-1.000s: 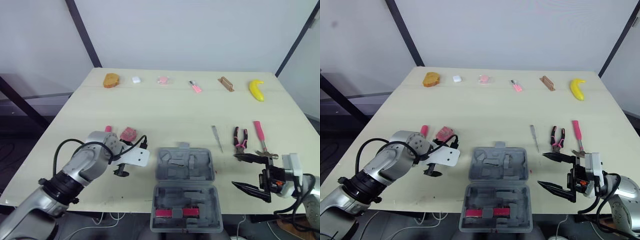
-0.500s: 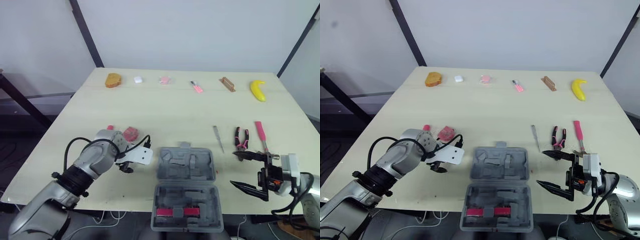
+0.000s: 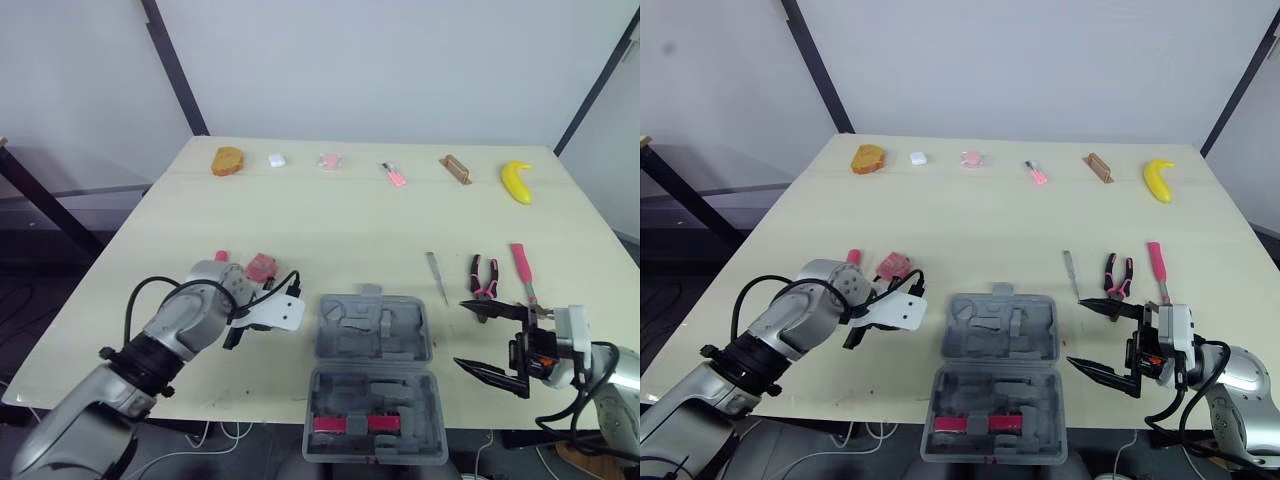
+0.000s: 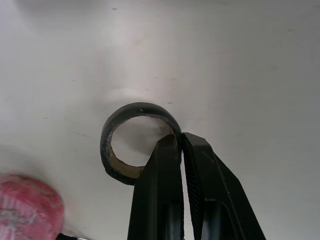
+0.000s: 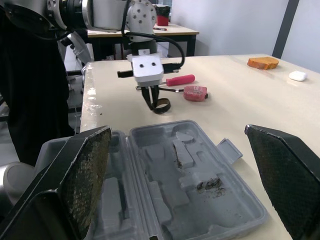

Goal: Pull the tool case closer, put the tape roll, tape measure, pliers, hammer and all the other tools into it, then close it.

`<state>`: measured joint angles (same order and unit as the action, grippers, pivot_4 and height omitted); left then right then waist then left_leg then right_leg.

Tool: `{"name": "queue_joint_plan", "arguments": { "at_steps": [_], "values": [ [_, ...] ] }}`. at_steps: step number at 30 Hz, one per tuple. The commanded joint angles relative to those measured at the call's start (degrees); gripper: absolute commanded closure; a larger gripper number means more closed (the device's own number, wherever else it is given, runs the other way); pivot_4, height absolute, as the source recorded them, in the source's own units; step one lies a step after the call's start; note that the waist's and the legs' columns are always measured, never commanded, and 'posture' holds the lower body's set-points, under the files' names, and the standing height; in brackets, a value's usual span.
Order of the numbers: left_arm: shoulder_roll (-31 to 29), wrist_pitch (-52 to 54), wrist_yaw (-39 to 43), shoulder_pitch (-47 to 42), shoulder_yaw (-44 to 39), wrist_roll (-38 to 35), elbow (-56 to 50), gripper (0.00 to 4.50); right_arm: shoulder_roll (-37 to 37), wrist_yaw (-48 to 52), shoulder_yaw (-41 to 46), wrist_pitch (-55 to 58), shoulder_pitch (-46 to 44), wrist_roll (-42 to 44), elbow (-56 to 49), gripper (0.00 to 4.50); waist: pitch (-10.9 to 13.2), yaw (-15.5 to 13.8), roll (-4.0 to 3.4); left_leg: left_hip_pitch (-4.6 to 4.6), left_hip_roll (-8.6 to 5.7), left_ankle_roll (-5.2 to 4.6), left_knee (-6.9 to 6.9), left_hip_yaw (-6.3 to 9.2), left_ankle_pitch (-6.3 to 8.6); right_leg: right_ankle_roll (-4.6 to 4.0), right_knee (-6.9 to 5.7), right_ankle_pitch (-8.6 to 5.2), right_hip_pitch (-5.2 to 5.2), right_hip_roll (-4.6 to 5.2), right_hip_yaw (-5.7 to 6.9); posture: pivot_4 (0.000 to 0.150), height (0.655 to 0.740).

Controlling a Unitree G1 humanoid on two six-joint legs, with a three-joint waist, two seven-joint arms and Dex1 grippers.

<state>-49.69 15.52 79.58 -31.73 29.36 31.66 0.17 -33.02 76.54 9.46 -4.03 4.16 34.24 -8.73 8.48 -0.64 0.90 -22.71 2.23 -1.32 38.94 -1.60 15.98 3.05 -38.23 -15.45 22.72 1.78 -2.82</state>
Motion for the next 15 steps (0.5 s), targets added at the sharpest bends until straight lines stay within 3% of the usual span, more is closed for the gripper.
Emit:
{"name": "queue_joint_plan", "arguments": {
  "at_steps": [1,7,15],
  "values": [
    [-2.7,1.8,2.7,0.3,-3.8,-2.6,-5.1,4.45,-0.6,0.2,0.3,-0.1,-0.3,1.1,-1.6,0.0,0.0,0.0,0.01,0.0,0.0,0.0,0.0,0.07,0.0,0.0,0.0,0.0,0.0,0.0,0.01,0.15,0.74],
    [-5.5,9.0,8.3,0.7,-8.8,-9.9,-12.2,4.45,-2.0,1.7,0.4,0.3,0.1,1.3,-2.3,0.0,0.0,-0.1,0.02,-0.07,-0.01,0.0,0.08,0.25,0.0,0.0,0.0,0.0,-0.01,0.01,0.1,0.15,0.74],
    [-0.9,19.7,6.8,0.6,-11.7,-21.7,-19.1,4.45,-3.6,1.5,1.1,1.7,-0.4,1.8,-2.5,0.0,0.0,-0.1,0.03,-0.1,-0.01,0.0,0.16,0.32,0.0,0.0,-0.04,0.0,-0.02,0.0,0.14,0.15,0.74]
  ]
}}
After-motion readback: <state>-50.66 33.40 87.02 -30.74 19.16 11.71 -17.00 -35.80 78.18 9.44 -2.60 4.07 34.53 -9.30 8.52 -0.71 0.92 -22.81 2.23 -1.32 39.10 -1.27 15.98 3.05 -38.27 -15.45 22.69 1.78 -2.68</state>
